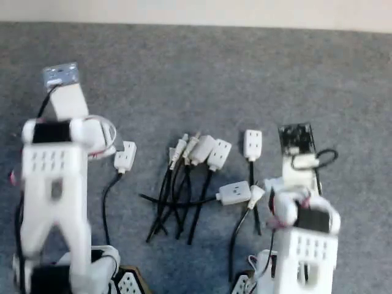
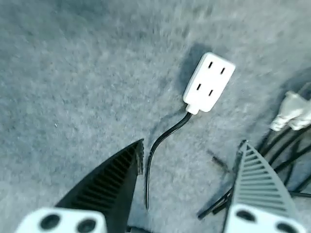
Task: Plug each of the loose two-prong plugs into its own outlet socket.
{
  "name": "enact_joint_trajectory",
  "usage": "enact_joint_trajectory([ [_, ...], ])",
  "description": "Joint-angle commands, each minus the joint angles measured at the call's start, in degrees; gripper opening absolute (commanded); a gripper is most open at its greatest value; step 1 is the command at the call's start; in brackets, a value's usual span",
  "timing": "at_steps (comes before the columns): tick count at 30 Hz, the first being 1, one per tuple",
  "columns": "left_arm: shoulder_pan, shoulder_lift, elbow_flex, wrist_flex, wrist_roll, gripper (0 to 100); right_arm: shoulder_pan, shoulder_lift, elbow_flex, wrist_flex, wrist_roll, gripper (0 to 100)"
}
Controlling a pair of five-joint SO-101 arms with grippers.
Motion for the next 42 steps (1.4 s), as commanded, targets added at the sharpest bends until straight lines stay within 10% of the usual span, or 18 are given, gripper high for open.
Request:
enact_joint_trajectory([
  [1, 0.4, 8.22, -5.14, 1.76, 0.53, 31, -0.84, 8.31, -2.24, -6.2, -2.37, 6.0],
  [27, 3.56, 34.15, -6.02, -12.31, -2.64, 30, -9.1, 15.69, 12.44, -19.21, -6.77, 6.0],
  [34, 7.43, 35.12, -8.4, -12.75, -2.99, 4, -9.1, 15.69, 12.44, -19.21, -6.77, 6.0],
  [42, 11.74, 34.59, -8.92, -7.12, -5.98, 3, -9.01, 15.69, 12.44, -19.21, -6.77, 6.0],
])
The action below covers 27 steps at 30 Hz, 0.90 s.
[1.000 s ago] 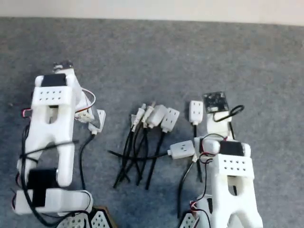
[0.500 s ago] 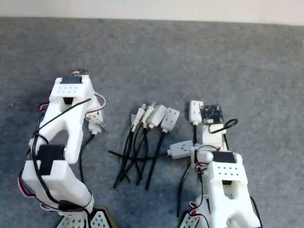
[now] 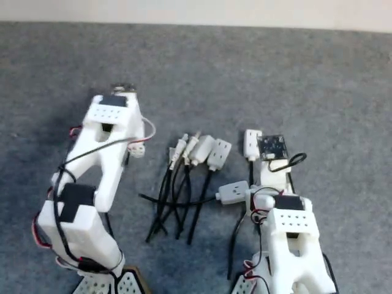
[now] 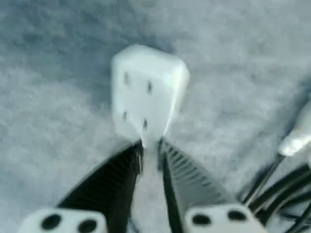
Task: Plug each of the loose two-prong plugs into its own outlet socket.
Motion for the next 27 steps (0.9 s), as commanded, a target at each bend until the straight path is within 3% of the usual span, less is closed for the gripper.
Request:
enact_joint_trajectory([
  [1, 2.24, -1.01, -1.45, 4.04, -5.36, 2, -0.66, -0.13, -0.04, -1.01, -0.44, 6.0],
  [4, 3.47, -1.1, -1.54, 10.02, -11.69, 0, -0.66, -0.13, -0.04, -1.1, -0.44, 6.0],
  [9, -1.01, -1.89, -3.3, 11.6, -12.22, 6, -0.75, -0.13, -0.04, -1.1, -0.53, 6.0],
  [15, -8.13, -8.22, -8.22, 8.53, -6.07, 24, -0.75, 0.04, 0.4, -3.91, -0.53, 6.0],
  [23, -7.34, -3.65, -3.03, -1.05, -5.8, 26, -0.75, 0.04, 0.48, -4.18, -0.44, 6.0],
  [27, -7.16, 3.03, -3.03, -7.3, -1.32, 26, -0.75, 0.04, 0.48, -4.18, -0.44, 6.0],
])
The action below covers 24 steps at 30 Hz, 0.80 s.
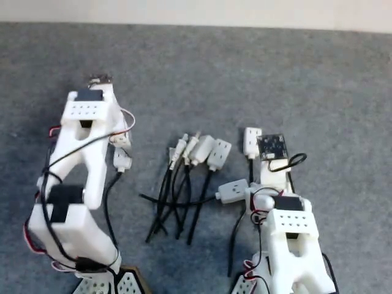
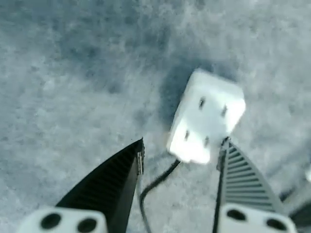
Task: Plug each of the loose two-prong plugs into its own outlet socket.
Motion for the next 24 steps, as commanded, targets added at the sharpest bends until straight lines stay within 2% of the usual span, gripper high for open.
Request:
enact_joint_trajectory([
  [1, 0.75, 3.91, -0.31, -4.92, 2.46, 26, -0.75, 0.04, -0.13, -1.45, -0.35, 6.0],
  [4, 0.75, 6.99, -0.31, -5.45, 2.46, 21, -0.75, 0.04, -0.13, -1.54, -0.35, 6.0],
  [7, 0.75, 7.16, -0.48, -4.57, 2.29, 3, -0.75, 0.22, -0.13, -1.63, -0.26, 6.0],
  [8, 0.75, 7.16, -1.19, -2.9, 2.2, 0, -0.75, 0.22, -0.13, -1.63, -0.26, 6.0],
  [14, 2.07, 7.16, -11.21, 14.77, -5.8, 0, -0.75, 0.31, -0.13, -1.63, -0.26, 6.0],
  [18, 5.67, 4.44, -17.54, 25.14, -11.25, 0, -0.75, 0.31, -0.13, -1.71, -0.26, 6.0],
  [21, 10.95, -3.12, -15.6, 27.96, -14.15, 0, -0.75, 0.31, -0.13, -1.71, -0.26, 6.0],
  [24, 18.15, -14.46, -5.85, 27.96, -18.64, 0, -0.75, 0.31, -0.13, -1.71, -0.18, 6.0],
])
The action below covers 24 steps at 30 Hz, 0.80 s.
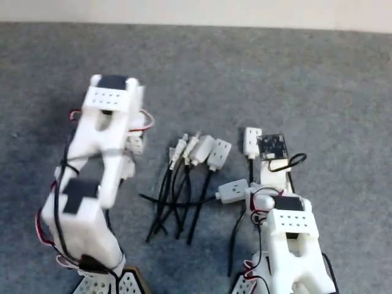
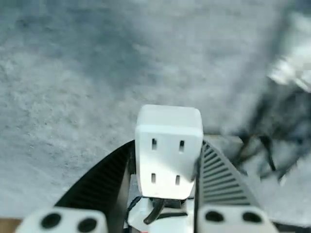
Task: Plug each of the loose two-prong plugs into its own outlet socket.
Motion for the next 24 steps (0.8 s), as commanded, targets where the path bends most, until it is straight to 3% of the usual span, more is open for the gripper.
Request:
enact_joint_trajectory([
  [1, 9.45, -15.87, 10.51, 1.49, -6.51, 0, -0.75, 0.31, -0.13, -1.45, -0.18, 6.0],
  [11, 31.78, -55.6, 53.32, -9.85, -14.95, 0, -0.75, 0.31, -0.13, -1.45, -0.18, 6.0],
  [16, 33.89, -57.36, 60.7, -18.55, -14.68, 0, -0.84, 0.31, -0.13, -1.45, -0.53, 6.0],
  [21, 34.24, -54.46, 61.76, -25.93, -14.59, 0, -0.84, 0.4, -0.13, -1.45, -0.53, 6.0],
  [24, 37.85, -50.15, 61.93, -28.75, -12.04, 0, -0.84, 0.4, -0.04, -2.15, -0.53, 6.0],
])
